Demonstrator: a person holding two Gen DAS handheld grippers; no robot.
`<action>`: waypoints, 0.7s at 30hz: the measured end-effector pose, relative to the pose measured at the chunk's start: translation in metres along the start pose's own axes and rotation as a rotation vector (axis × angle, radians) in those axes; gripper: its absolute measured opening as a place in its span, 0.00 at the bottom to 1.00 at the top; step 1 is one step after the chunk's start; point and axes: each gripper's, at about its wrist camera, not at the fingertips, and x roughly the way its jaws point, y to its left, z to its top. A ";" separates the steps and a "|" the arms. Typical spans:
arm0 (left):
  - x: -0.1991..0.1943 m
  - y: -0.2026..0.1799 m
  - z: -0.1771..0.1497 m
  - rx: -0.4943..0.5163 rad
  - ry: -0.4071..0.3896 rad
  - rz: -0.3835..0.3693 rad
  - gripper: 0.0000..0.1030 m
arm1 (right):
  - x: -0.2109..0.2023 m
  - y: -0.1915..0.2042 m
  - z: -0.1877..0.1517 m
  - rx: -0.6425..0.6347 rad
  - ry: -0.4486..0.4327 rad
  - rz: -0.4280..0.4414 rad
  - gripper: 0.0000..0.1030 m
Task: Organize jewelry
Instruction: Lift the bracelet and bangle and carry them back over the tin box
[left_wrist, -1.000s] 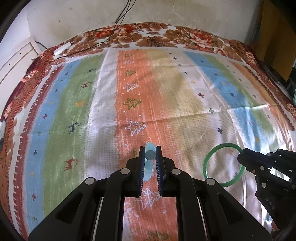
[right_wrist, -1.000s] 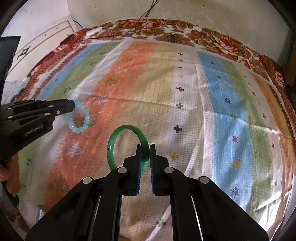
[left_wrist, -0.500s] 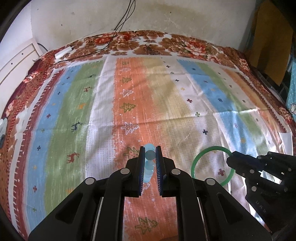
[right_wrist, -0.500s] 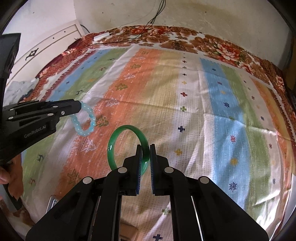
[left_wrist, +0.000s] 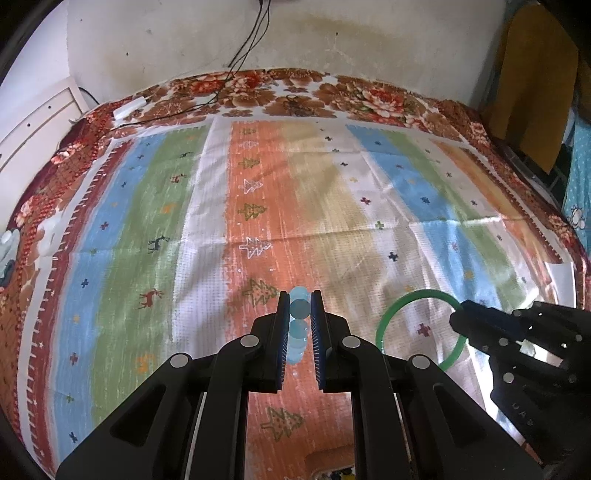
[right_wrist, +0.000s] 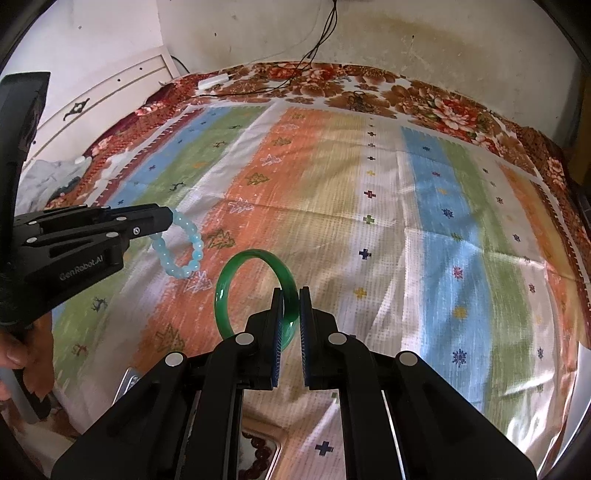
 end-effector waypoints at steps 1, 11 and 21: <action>-0.003 0.000 -0.001 -0.003 -0.004 -0.001 0.11 | -0.002 0.001 -0.001 0.001 -0.003 0.002 0.09; -0.028 -0.005 -0.009 0.001 -0.036 -0.029 0.11 | -0.020 0.008 -0.009 -0.012 -0.024 0.031 0.09; -0.049 -0.008 -0.024 0.004 -0.058 -0.060 0.11 | -0.030 0.009 -0.017 -0.007 -0.030 0.036 0.09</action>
